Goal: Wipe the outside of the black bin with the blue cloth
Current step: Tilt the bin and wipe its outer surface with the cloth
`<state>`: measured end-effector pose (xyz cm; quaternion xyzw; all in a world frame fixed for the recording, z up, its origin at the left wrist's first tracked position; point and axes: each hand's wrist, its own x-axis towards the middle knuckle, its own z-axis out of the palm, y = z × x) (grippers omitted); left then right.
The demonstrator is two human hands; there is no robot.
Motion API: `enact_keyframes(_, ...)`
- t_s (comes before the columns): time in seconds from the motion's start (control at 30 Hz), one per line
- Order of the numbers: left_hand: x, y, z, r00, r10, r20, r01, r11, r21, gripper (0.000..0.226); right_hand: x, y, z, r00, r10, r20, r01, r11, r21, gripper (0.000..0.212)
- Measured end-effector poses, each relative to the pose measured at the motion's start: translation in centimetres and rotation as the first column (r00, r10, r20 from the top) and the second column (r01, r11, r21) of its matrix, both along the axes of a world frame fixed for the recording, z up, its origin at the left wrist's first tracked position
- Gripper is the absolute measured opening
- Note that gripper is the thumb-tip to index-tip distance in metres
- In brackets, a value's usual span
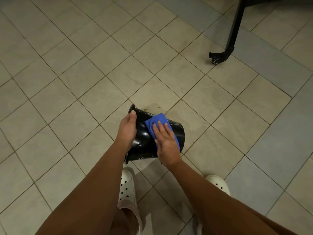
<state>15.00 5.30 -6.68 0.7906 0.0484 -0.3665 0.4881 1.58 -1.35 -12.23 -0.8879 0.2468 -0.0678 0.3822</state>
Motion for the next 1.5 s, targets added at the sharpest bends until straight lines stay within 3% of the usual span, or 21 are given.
enact_keyframes(0.1,0.2,0.3,-0.3,1.000,0.028,-0.015,-0.027,1.000,0.015,0.051,0.2,0.4,0.0,0.993,0.114,0.028,-0.114,0.993,-0.021,0.047)
enact_keyframes(0.2,0.2,0.2,-0.3,1.000,0.022,-0.003,-0.022,1.000,-0.002,0.050,0.5,-0.5,0.1,0.982,0.174,-0.074,-0.181,0.979,-0.092,0.052)
enact_keyframes(0.3,0.0,-0.1,-0.1,1.000,0.009,0.022,-0.009,1.000,-0.019,0.048,0.4,-1.2,0.3,0.971,0.056,-0.233,-0.057,0.998,0.002,0.054)
enact_keyframes(0.43,-0.3,-0.4,0.0,0.999,-0.002,0.042,0.002,1.000,-0.003,0.050,0.1,-0.4,0.7,0.943,-0.046,-0.330,0.059,0.998,0.027,0.057)
enact_keyframes(0.7,-0.1,-0.1,-0.1,0.999,0.039,0.019,-0.039,0.999,0.002,0.054,-0.1,-1.3,0.3,0.949,0.120,-0.292,-0.158,0.981,-0.110,0.055)
enact_keyframes(0.9,-0.2,-0.4,-0.1,1.000,0.012,0.028,-0.012,1.000,0.003,0.056,-0.8,-3.4,-0.5,0.898,-0.029,-0.438,0.064,0.996,0.066,0.056)
enact_keyframes(1.0,-0.2,-0.7,0.2,0.999,-0.022,0.033,0.021,1.000,0.019,0.055,-1.1,-2.5,-0.5,0.936,-0.050,-0.348,0.023,0.996,-0.082,0.051)
enact_keyframes(1.13,0.0,-0.5,0.2,0.999,-0.022,0.048,0.021,0.999,0.024,0.052,-0.3,-1.9,-0.7,0.954,0.084,-0.288,-0.114,0.989,-0.089,0.056)
enact_keyframes(1.23,-0.2,-0.4,0.1,0.999,-0.024,0.046,0.023,1.000,0.020,0.051,0.2,-3.1,-0.8,0.945,0.047,-0.325,-0.069,0.996,-0.056,0.051)
enact_keyframes(1.37,-0.6,-0.6,0.3,0.995,-0.062,0.077,0.061,0.998,0.020,0.051,0.5,-4.3,-0.4,0.892,-0.080,-0.445,0.125,0.990,0.072,0.056)
enact_keyframes(1.5,-0.3,-0.4,0.3,0.994,-0.075,0.079,0.073,0.997,0.038,0.051,0.2,-3.5,-0.2,0.918,-0.090,-0.386,0.120,0.991,0.056,0.052)
